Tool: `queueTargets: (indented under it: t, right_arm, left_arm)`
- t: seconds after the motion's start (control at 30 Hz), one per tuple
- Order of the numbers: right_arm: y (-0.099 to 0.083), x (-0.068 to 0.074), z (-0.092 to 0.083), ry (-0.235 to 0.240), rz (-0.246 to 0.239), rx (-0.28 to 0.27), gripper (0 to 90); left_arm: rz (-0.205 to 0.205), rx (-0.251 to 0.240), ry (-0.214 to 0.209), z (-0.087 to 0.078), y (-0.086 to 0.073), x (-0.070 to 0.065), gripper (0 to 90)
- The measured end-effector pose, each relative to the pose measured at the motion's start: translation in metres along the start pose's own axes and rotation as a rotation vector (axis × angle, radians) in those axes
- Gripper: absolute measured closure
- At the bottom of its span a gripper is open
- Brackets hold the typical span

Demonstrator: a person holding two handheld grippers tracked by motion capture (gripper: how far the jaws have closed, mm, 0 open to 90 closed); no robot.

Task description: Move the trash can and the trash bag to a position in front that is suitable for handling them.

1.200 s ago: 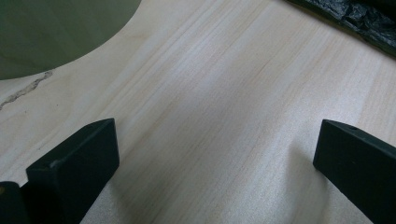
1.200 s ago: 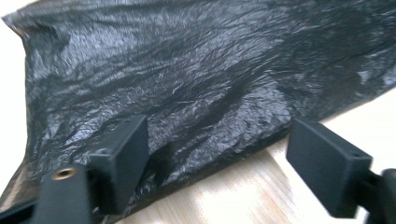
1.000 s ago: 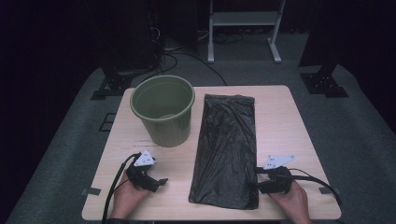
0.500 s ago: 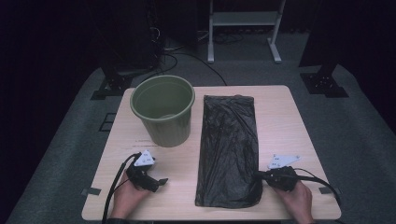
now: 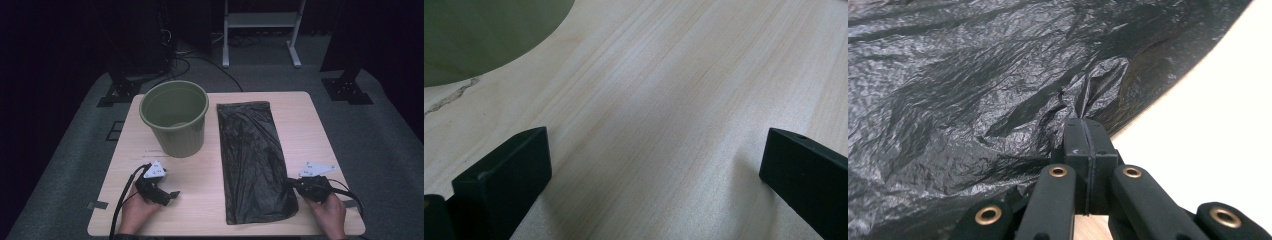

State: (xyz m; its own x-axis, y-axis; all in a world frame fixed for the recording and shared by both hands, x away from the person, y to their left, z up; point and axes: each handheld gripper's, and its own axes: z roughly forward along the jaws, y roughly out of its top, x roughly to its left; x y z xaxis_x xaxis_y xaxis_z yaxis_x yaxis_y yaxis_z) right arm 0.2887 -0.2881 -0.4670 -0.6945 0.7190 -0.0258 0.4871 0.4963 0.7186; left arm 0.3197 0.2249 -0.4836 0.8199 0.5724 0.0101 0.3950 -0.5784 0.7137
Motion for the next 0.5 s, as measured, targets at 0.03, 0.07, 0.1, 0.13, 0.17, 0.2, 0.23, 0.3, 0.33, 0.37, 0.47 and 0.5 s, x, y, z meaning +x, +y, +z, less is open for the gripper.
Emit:
queueTargets:
  t: [0.03,0.07,0.1,0.13,0.17,0.2,0.23,0.3,0.33,0.37,0.47,0.5]
  right_arm:
    - [-0.001,-0.002,-0.001,-0.002,0.008,0.000,89.8]
    - [-0.003,-0.005,-0.002,-0.010,0.015,0.002,89.7]
    - [-0.004,-0.006,-0.004,-0.017,0.020,0.005,89.8]
    - [-0.006,-0.009,-0.006,-0.028,0.024,0.005,89.7]
    - [-0.008,-0.013,-0.009,-0.044,0.032,0.003,89.7]
    - [-0.009,-0.014,-0.011,-0.057,0.038,0.005,89.7]
    - [-0.012,-0.018,-0.014,-0.069,0.044,0.005,89.7]
    - [-0.016,-0.023,-0.017,-0.086,0.055,0.007,89.8]
    - [-0.018,-0.025,-0.019,-0.090,0.061,0.007,89.7]
    - [-0.020,-0.028,-0.021,-0.094,0.067,0.007,89.7]
    - [-0.026,-0.034,-0.027,-0.118,0.082,0.012,89.7]
    - [-0.026,-0.034,-0.027,-0.118,0.082,0.012,89.7]
  left_arm:
    - [0.000,0.000,0.000,0.000,0.000,0.000,0.0]
    - [0.000,0.000,0.000,0.000,0.000,0.000,0.0]
    - [0.000,0.000,0.000,0.000,0.000,0.000,0.0]
    - [0.000,0.000,0.000,0.000,0.000,0.000,0.0]
    - [0.000,0.000,0.000,0.000,0.000,0.000,0.0]
    - [0.000,0.000,0.000,0.000,0.000,0.000,0.0]
    - [0.001,0.000,0.000,0.000,0.000,0.000,0.0]
    - [0.000,0.000,0.000,0.000,0.000,0.000,0.0]
    - [0.001,0.000,0.000,0.000,0.000,0.000,0.0]
    - [0.001,0.000,0.000,0.000,0.000,0.000,0.0]
    - [0.000,0.000,0.000,0.000,0.000,0.000,0.0]
    - [0.000,0.000,0.000,0.000,0.000,0.000,0.0]
